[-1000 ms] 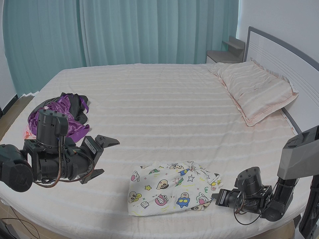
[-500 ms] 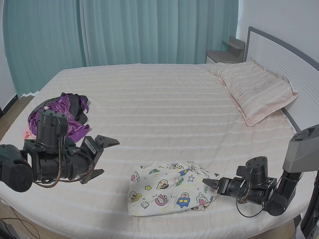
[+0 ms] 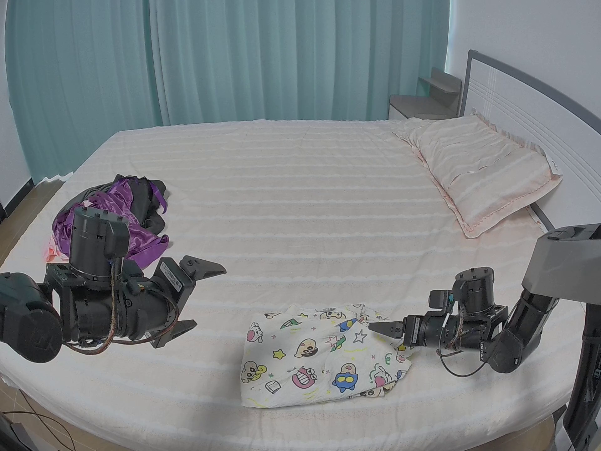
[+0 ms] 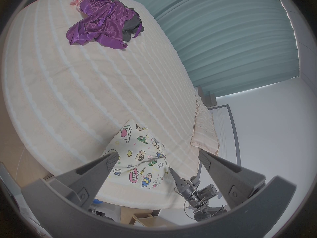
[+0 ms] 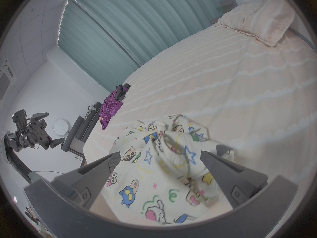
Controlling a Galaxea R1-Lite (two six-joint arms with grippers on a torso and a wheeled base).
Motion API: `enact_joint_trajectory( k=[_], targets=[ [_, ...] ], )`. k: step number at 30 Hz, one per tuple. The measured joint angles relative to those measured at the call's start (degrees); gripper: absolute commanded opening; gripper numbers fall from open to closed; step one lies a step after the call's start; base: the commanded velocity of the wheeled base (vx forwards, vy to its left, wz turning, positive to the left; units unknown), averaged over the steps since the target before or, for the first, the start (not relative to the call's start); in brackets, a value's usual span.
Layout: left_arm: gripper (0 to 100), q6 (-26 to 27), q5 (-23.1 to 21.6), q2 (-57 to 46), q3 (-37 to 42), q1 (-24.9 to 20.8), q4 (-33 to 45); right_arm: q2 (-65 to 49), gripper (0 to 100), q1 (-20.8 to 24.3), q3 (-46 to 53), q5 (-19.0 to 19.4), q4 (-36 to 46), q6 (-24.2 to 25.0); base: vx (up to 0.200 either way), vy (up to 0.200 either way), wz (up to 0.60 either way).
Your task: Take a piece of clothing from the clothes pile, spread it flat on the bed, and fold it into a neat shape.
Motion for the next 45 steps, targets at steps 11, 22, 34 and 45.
enact_joint_trajectory(
  k=[11, 22, 34, 45],
  targets=[
    [100, -0.02, -0.67, 0.22, 0.35, 0.00, -0.02, 2.54, 0, -0.17, -1.88, 2.21, 0.90, -2.22, 0.000, 0.000, 0.00],
    [100, 0.00, -0.69, 0.35, 0.35, 0.00, -0.02, 2.71, 0, 1.21, -0.79, 4.22, 0.83, -3.97, 0.000, 0.000, 0.00],
    [100, 0.00, -0.69, 0.35, 0.35, 0.00, -0.04, -5.01, 0, -1.60, 7.12, 6.44, -0.43, -4.08, 0.000, 0.000, 0.00],
    [100, 0.02, -0.69, 0.30, 0.37, 0.00, -0.04, -9.45, 0, -2.16, 19.38, 8.95, -7.63, -4.71, 0.000, 0.000, 0.00]
  ],
)
